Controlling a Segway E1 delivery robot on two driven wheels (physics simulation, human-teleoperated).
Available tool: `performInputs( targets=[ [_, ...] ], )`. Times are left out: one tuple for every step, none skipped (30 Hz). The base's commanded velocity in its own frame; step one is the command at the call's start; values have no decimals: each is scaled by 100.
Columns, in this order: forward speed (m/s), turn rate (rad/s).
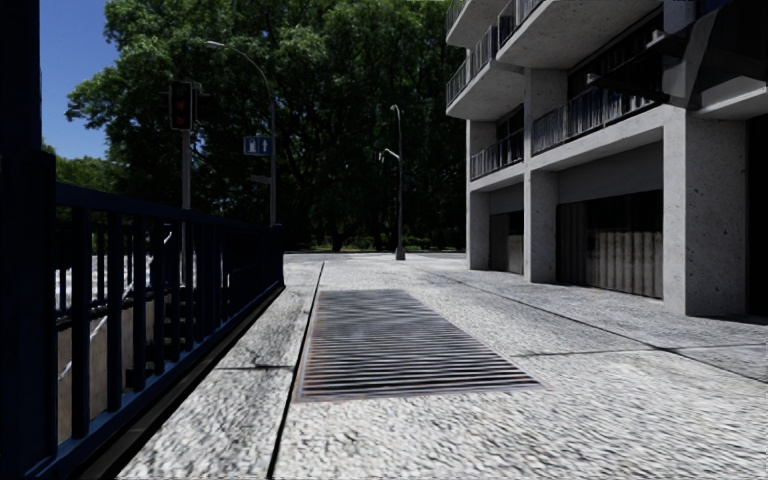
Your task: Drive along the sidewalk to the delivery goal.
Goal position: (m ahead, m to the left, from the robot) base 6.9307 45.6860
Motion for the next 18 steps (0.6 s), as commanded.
performInputs(
  targets=[
    [193,24],
    [193,24],
    [193,25],
    [193,25],
    [193,25],
    [193,25],
    [193,25],
    [193,25],
    [193,25],
    [193,25],
    [193,25],
    [193,25],
    [193,25],
    [193,25],
    [193,25],
    [193,25],
    [193,25],
    [193,25]
  ],
)
